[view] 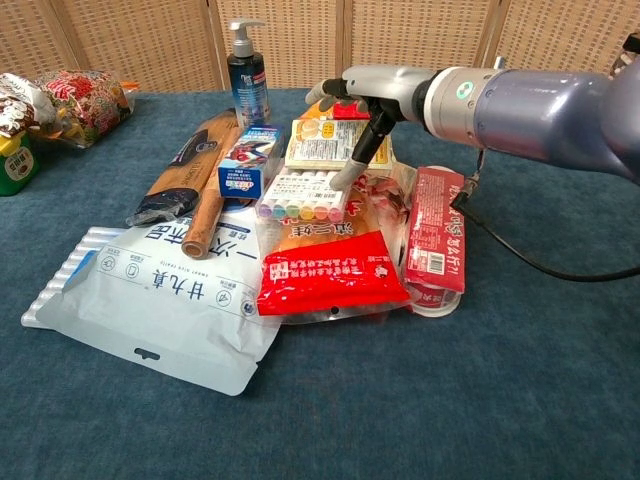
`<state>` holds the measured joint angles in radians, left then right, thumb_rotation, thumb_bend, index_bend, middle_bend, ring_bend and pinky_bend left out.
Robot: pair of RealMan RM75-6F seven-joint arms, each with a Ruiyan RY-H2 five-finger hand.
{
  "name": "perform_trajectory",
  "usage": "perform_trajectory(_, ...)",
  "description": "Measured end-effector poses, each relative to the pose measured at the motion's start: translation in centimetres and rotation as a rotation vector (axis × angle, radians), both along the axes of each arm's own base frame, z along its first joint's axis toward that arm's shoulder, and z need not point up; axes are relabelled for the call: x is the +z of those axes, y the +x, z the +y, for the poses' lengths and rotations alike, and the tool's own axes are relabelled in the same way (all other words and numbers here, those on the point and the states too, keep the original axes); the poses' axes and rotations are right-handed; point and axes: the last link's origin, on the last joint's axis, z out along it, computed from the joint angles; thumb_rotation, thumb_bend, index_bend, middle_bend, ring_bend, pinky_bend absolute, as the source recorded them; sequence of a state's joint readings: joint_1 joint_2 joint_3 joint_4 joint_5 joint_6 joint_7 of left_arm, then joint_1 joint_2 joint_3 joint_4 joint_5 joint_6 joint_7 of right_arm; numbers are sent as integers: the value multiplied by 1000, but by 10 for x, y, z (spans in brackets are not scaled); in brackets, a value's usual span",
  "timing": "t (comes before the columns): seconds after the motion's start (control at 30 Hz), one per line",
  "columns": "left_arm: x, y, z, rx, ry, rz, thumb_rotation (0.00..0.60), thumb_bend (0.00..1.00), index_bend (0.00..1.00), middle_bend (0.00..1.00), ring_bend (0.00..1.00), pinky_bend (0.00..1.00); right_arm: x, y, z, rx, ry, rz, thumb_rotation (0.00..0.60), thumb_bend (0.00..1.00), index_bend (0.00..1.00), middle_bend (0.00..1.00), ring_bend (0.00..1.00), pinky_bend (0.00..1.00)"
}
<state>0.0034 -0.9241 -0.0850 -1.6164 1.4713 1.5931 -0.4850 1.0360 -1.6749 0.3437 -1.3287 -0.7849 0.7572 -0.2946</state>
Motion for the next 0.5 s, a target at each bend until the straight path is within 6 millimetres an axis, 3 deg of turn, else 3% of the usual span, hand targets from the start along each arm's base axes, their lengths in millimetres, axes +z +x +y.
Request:
perform_trajectory(0.17, 0, -1, 0, 4, 1, -2, 600, 0, 0, 0, 0, 0, -6, 1, -4, -14, -16, -47, 600, 0, 0, 0, 0, 3)
perform_trajectory(0.27, 0, -1, 1, 4, -4, -2, 600, 0, 0, 0, 0, 0, -10, 0, -6, -22, -10, -63, 600, 0, 0, 22, 8, 62)
perform_trajectory(0.4, -1, 0, 1, 3, -7, -2, 600, 0, 0, 0, 0, 0, -16, -2, -7, -37, 15, -70, 600, 0, 12, 213, 156, 229)
perform_trajectory(0.5, 0, -1, 1, 4, -7, -3, 600, 0, 0, 0, 0, 0, -19, -6, -8, -34, 15, -55, 600, 20, 158, 437, 358, 403)
